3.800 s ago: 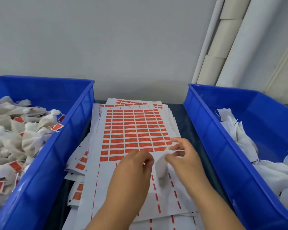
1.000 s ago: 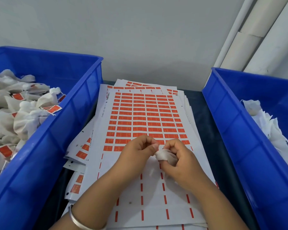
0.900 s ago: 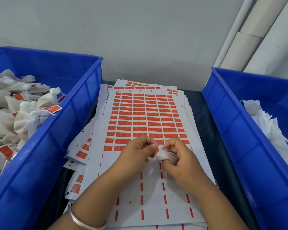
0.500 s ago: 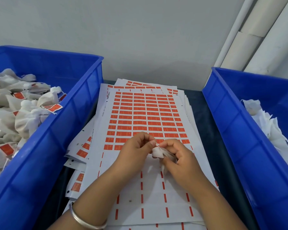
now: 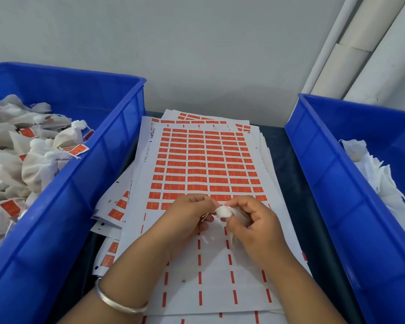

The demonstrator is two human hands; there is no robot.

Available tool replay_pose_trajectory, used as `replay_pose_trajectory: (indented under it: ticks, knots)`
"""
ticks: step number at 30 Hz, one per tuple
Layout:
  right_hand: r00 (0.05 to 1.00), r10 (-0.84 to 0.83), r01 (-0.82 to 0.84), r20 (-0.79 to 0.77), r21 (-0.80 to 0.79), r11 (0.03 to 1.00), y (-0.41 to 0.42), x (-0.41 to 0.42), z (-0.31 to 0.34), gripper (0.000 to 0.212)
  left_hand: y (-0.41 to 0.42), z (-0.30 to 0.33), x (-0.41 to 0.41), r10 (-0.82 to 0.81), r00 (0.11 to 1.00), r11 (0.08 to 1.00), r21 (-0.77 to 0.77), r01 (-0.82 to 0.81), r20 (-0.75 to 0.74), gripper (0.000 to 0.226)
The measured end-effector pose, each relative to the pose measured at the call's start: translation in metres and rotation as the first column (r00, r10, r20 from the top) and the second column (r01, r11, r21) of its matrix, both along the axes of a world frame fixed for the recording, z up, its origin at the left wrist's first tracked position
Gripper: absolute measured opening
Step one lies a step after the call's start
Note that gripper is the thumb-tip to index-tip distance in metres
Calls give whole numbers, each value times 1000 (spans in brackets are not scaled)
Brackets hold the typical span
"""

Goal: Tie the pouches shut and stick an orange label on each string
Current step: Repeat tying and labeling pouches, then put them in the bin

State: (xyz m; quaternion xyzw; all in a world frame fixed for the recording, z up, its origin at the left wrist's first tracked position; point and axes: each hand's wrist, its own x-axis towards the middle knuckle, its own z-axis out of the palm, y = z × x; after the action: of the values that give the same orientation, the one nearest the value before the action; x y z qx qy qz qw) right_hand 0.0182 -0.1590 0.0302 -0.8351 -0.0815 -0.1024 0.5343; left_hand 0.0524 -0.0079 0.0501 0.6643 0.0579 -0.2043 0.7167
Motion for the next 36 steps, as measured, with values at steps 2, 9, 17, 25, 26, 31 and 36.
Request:
replay_pose_trajectory:
  ticks: [2, 9, 17, 25, 26, 31, 36]
  knots:
    - [1000, 1, -1, -6, -4, 1000, 0, 1, 0, 22, 0, 0, 1, -11, 1000, 999, 41, 11, -1, 23]
    - [997, 24, -28, -78, -45, 999, 0, 4, -1, 17, 0, 1, 2, -37, 999, 993, 108, 39, -23, 17]
    - [988, 23, -29, -150, -39, 999, 0, 6, -2, 12, -3, 2, -1, 5, 1000, 997, 80, -7, 19, 15]
    - [956, -117, 215, -269, 369, 904, 2, 4, 8, 10, -4, 6, -11, 62, 891, 975, 162, -150, 450, 18]
    - [952, -99, 217, -289, 410, 886, 3, 4, 9, 11, -5, 6, -13, 0, 863, 974, 195, -115, 505, 20]
    - [925, 21, 215, -379, 568, 795, 2, 4, 10, 22, -10, 6, -20, -117, 742, 930, 334, -150, 660, 25]
    - [919, 57, 208, -390, 604, 769, 3, 2, 13, 28, -7, 5, -19, -185, 605, 864, 422, -275, 774, 19]
